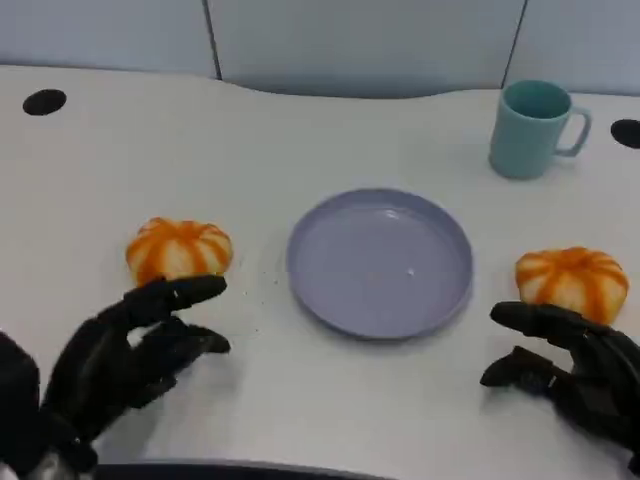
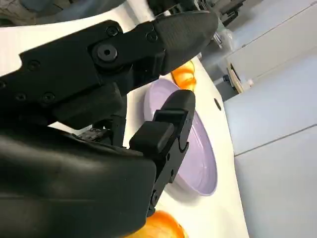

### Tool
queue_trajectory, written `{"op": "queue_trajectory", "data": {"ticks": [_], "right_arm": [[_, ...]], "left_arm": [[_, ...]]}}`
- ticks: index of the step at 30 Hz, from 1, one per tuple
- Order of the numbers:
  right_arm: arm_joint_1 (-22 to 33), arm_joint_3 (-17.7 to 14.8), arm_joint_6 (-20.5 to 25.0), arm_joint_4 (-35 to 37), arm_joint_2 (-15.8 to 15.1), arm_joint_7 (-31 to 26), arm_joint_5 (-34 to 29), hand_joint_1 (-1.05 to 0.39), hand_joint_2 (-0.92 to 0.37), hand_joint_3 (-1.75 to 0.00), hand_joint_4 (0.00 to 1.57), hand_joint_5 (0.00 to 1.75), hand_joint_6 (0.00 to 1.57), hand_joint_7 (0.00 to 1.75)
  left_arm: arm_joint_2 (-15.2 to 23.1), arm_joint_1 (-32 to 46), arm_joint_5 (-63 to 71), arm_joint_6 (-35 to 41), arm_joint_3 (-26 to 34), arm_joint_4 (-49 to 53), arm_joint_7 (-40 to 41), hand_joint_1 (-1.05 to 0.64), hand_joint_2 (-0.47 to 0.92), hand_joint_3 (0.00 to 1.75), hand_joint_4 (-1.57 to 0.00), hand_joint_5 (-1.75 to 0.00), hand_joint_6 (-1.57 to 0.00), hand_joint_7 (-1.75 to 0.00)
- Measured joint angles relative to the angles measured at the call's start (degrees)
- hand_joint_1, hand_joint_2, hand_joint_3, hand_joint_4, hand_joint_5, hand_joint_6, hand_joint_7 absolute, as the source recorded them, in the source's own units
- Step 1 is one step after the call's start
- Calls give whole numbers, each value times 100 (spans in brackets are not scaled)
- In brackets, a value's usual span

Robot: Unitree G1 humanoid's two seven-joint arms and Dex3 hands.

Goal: Grasp the bread from the table and place it into the plate.

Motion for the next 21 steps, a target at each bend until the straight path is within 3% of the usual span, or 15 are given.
{"op": "queue_trajectory", "data": {"ticks": [14,19,21], "right_arm": [[5,-2,9,-38,45,-49,5,-41,-92,-7,58,115,80,41],[11,-10,-3,-45,53,-66,6,-43,-92,-6,59,114,81,40],[15,-3,-3,-56,57,-79,2,-44,-92,-6,59,114,80,40]], "left_arm": [[533,-106,1189,-397,-450,-758,770,-45,91,0,-12,-73,-42,-1],[917,-244,2301,-591,-718,-935,1371,-52,92,1,-13,-57,-38,0],[1080,-360,2707,-587,-819,-1063,1572,-55,91,0,-19,-42,-36,0]]}}
